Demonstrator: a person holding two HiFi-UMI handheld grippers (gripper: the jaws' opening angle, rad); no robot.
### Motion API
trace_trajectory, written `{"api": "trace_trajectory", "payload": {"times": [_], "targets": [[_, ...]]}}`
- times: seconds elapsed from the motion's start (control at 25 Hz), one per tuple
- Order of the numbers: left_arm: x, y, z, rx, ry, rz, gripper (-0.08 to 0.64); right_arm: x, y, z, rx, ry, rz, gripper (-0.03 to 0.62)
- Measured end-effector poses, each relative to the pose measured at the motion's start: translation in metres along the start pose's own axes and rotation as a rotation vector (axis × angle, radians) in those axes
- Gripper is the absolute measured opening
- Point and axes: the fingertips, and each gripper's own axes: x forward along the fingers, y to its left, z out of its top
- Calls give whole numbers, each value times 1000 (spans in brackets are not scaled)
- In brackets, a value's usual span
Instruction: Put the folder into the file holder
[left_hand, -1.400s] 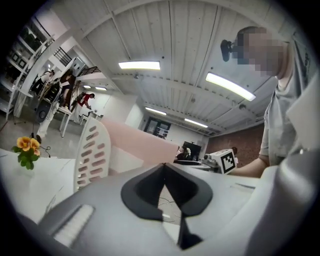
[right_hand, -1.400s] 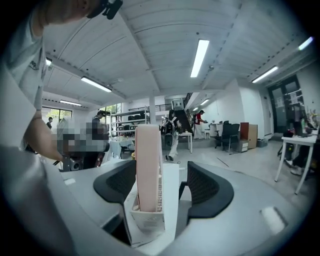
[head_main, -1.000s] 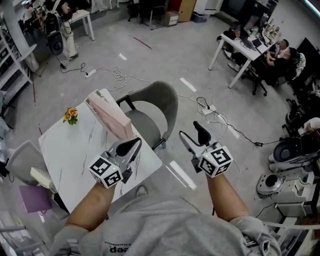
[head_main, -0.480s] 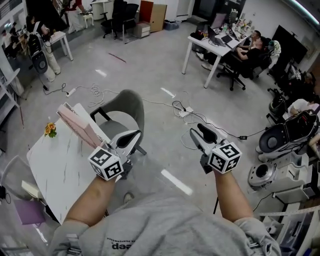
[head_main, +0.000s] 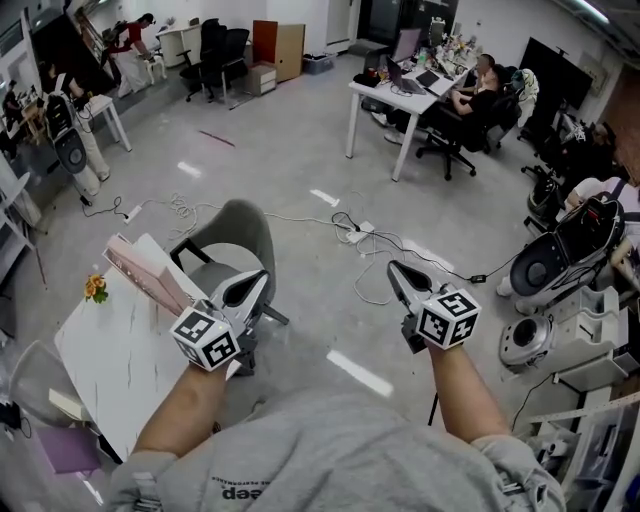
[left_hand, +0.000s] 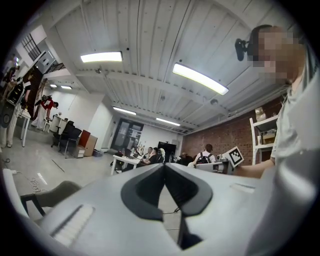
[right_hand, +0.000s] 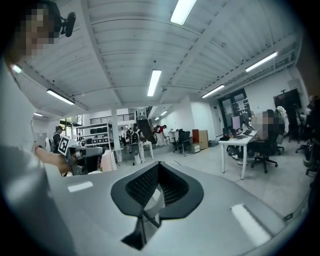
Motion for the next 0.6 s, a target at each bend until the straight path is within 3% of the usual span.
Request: {"api": "trace_trajectory", "payload": {"times": [0.6], "targets": [[-9, 13, -4, -9, 2, 15, 58, 16, 10, -3, -7, 10, 29, 3]]}}
